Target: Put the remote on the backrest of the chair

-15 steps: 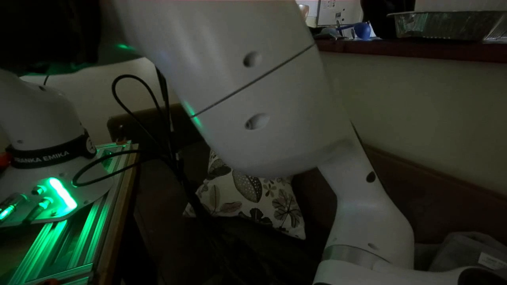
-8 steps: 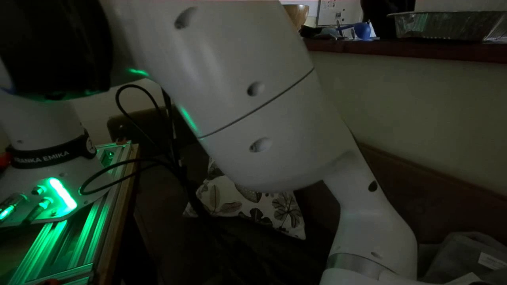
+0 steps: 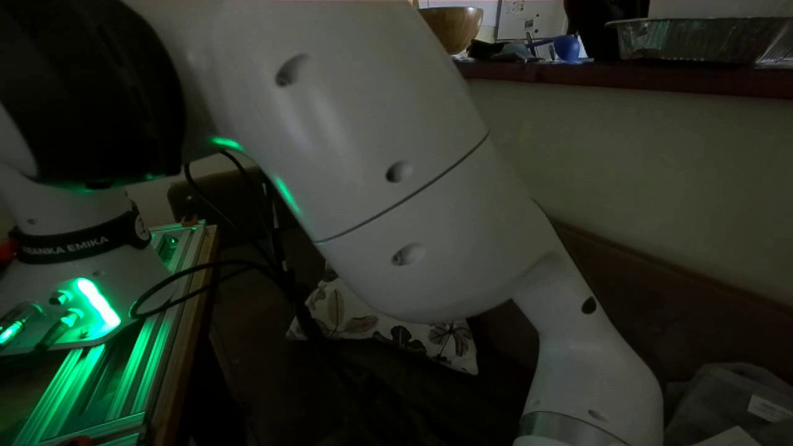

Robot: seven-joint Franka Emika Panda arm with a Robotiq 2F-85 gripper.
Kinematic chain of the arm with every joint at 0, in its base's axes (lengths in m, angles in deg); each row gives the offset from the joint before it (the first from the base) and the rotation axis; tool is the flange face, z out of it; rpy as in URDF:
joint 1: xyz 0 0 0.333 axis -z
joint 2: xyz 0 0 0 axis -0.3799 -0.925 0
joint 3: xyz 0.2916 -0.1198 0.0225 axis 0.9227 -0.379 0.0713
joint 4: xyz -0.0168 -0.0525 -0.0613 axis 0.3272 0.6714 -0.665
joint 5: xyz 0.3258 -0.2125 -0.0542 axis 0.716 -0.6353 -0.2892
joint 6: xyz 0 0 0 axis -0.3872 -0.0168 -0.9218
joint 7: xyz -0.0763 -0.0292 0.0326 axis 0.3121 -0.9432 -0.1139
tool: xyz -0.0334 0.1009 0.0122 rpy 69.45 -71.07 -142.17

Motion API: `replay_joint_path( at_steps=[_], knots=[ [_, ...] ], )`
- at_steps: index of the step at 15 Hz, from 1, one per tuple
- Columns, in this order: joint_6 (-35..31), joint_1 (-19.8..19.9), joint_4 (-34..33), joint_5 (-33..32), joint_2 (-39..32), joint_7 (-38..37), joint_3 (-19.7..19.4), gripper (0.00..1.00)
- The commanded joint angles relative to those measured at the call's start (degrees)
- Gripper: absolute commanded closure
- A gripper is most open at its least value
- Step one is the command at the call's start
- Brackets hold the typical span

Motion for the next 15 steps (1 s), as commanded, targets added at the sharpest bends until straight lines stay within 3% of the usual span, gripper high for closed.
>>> replay_joint_path(
  at_steps=[1, 6, 12, 14, 15],
  knots=[
    [1.78, -0.1, -5.05, 1.04, -2.8, -0.29, -0.16, 0.21],
    [2.32, 0.22, -7.18, 0.4, -3.84, -0.62, 0.24, 0.1],
    [2.82, -0.39, -7.44, 0.05, -5.08, -0.72, -0.05, 0.15],
    [2.76, -0.48, -7.51, 0.05, -5.37, -0.77, -0.11, 0.26],
    [2.7, -0.52, -7.52, 0.06, -5.39, -0.89, -0.18, 0.42]
  ],
)
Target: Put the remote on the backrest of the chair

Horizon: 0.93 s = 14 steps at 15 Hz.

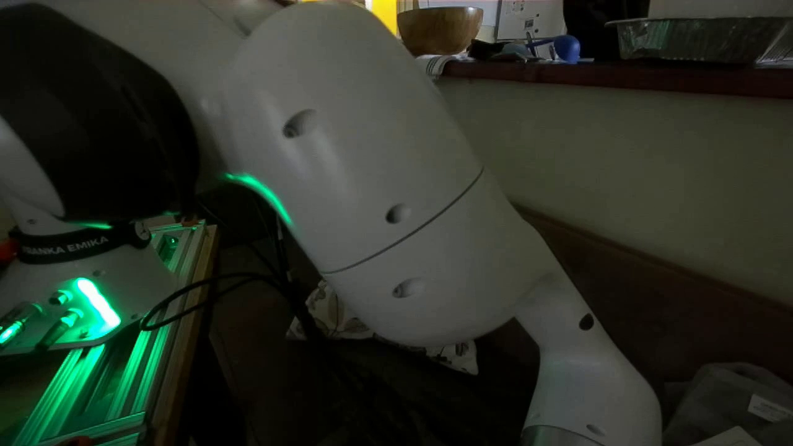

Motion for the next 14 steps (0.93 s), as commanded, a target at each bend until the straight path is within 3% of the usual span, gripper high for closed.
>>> replay_joint_path(
  at_steps=[1, 3, 8, 14],
  knots=[
    [1.31, -0.16, -2.49, 0.09, -1.41, -0.6, -0.19, 0.53],
    [0.95, -0.03, -0.28, 0.25, 0.52, -1.7, -0.77, 0.64],
    [1.52, -0.17, 7.38, 0.03, 7.14, -7.94, -4.4, 0.64],
    [-2.34, -2.77, 23.67, -2.61, 21.06, -3.63, -4.89, 0.64]
  ],
)
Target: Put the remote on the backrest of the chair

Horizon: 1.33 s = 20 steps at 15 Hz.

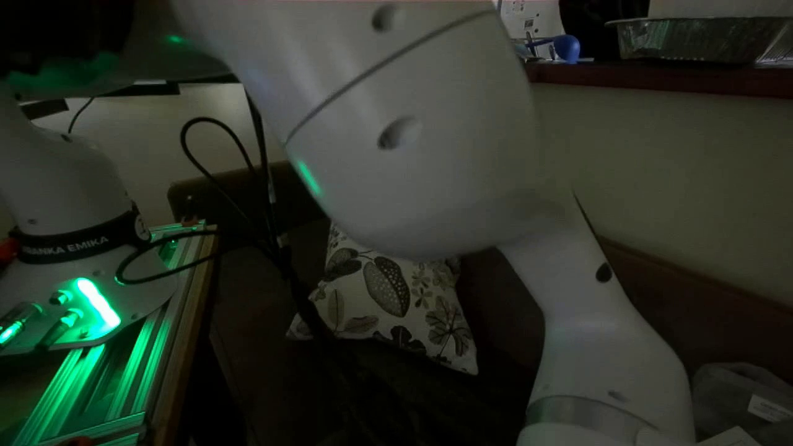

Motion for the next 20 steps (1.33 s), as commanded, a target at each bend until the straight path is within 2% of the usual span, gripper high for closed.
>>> replay_joint_path(
  at_steps=[1, 9, 11, 12, 15, 18, 19, 20],
  knots=[
    [-4.15, -4.05, 13.78, -3.83, 11.32, 2.48, -1.0, 0.64],
    [-19.34, -19.75, 34.25, -13.96, 25.11, 2.15, -4.86, 0.64],
    [-19.42, -18.0, 39.98, -13.38, 29.43, 8.13, -0.45, 0.64],
    [-17.89, -19.92, 31.51, -11.71, 22.72, 4.05, -3.0, 0.39],
    [-18.15, -20.18, 36.9, -11.34, 26.86, 6.85, -1.48, 0.39],
    [-18.26, -19.62, 38.01, -11.23, 27.86, 7.99, -1.56, 0.39],
    [-17.47, -18.68, 37.61, -10.42, 27.54, 8.53, -0.74, 0.64],
    [-18.13, -18.16, 36.77, -9.75, 27.05, 9.43, 0.51, 0.64]
  ],
)
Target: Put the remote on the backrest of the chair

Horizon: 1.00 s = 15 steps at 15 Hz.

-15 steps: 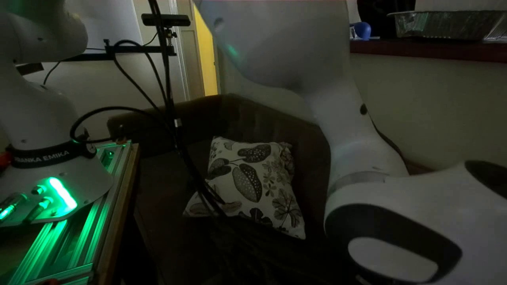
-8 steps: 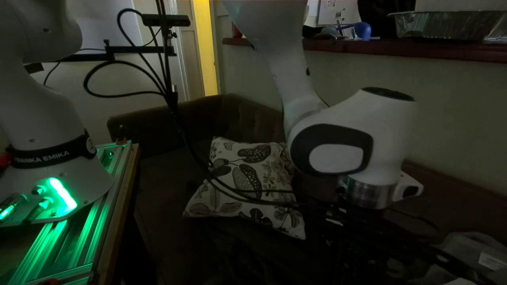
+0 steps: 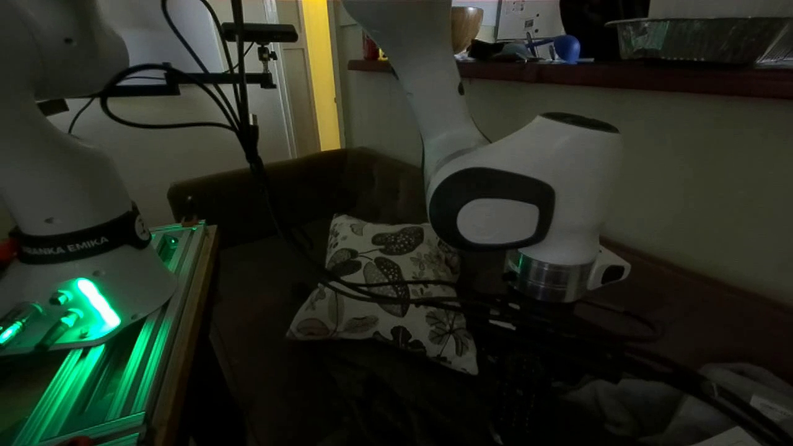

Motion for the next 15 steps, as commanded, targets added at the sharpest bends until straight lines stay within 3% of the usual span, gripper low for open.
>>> replay_joint_path(
  at_steps=[1, 5, 9, 15],
  knots=[
    [0.11, -0.19, -2.52, 1.91, -0.23, 2.73, 2.78, 0.64],
    [1.61, -8.21, -6.13, -1.77, 2.5, 3.63, 3.47, 0.64],
    [1.15, -18.96, -6.99, -5.27, 4.9, 2.44, 3.04, 0.64],
    [-5.31, -31.55, -6.53, -14.95, 5.03, 1.86, 0.22, 0.64]
  ],
)
